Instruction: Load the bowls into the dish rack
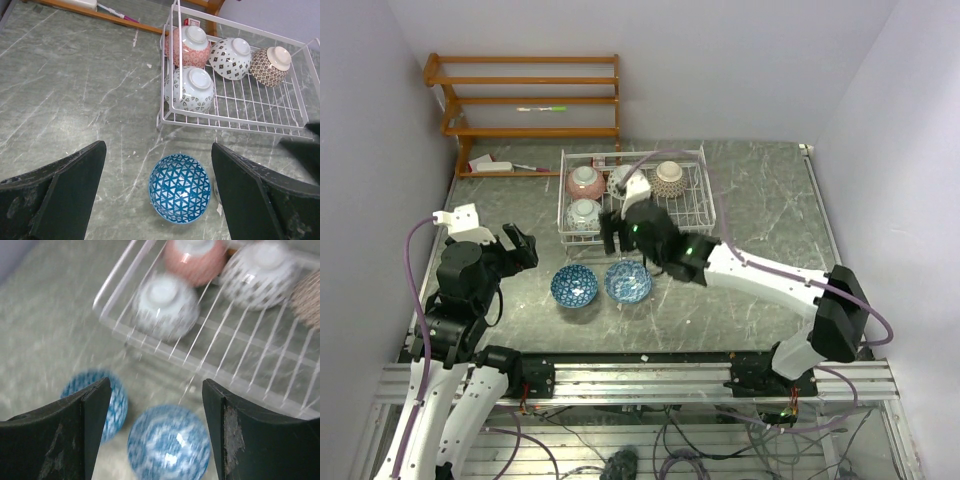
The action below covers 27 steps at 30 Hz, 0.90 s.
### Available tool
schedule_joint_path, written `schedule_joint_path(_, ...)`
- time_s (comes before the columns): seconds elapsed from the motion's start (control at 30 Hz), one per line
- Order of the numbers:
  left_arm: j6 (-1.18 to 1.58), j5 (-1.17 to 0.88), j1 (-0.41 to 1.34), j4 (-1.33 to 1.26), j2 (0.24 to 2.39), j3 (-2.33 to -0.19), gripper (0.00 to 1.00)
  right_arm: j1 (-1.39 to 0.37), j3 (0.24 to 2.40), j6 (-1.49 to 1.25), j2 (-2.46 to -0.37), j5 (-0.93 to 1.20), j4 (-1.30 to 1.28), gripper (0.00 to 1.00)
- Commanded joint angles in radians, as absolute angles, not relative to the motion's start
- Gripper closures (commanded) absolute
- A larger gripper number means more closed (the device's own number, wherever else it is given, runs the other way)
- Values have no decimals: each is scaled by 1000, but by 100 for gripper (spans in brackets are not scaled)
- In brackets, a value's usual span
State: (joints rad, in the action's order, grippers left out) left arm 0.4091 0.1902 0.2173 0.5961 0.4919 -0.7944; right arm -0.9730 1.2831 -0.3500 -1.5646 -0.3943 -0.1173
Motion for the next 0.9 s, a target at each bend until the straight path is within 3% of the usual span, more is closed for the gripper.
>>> schedule_joint_path(0.0, 411, 186, 204, 584, 490, -793, 2, -1098, 1158, -317, -1536, -388, -202, 27)
schedule_joint_path(0.23, 411, 183, 204, 586, 495, -795, 3, -1185, 1061, -286, -1526, -368, -204, 36)
schedule_joint_path(0.53, 413, 189, 204, 588, 492, -794, 2, -1186, 1083, -245, -1688, -283, -183, 48)
schedule_joint_path(0.87, 411, 185, 204, 588, 495, -794, 2, -1185, 1083, -245, -1760, -281, -156, 53)
